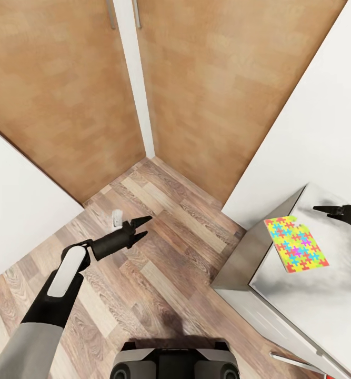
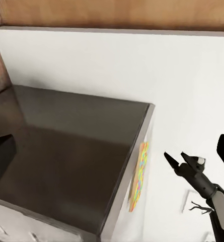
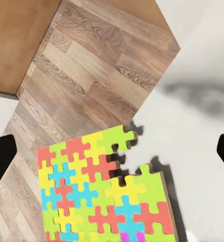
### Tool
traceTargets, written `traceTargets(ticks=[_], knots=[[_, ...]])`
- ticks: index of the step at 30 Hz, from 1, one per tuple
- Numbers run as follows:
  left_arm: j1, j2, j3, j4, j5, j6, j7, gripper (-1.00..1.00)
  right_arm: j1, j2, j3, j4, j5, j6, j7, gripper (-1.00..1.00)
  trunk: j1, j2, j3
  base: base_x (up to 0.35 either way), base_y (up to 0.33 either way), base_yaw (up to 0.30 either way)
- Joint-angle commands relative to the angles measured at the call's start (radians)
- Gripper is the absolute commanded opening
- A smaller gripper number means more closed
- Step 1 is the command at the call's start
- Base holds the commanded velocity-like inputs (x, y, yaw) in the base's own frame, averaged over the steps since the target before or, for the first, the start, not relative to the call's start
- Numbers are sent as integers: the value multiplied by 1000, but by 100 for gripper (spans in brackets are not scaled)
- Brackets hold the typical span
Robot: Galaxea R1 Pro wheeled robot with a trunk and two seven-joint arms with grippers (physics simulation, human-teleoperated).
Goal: Put all the toys in the child's room - the three board games (two on the bed and one on the table), the two jigsaw puzzles on the table, and the tennis ball on the table - inside the toy box on the table in the child's room.
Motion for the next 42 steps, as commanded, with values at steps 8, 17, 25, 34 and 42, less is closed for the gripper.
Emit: traceTargets(ticks=[8, 17, 25, 34, 42], knots=[[-43, -8, -58, 65, -59, -6, -13, 100, 54, -3, -13, -30, -6, -30, 29, 100, 1, -2, -1, 0, 0, 0], [-81, -21, -77, 176, -99, -20, -82, 100, 116, 0, -37, -125, -9, -95, 39, 100, 1, -2, -1, 0, 0, -15], [-131, -40, -81, 346, -229, -76, -248, 100, 201, -3, -51, -265, -69, -90, 40, 100, 1, -2, 1, 0, 0, -145], [-168, -58, -80, 477, -362, -143, -428, 100, 249, -3, -63, -339, -129, -75, 33, 100, 1, -2, 5, 0, 0, -241], [-173, -59, -77, 506, -387, -192, -473, 100, 258, -2, -65, -356, -141, -72, 31, 100, 1, -2, 8, 0, 0, -269]])
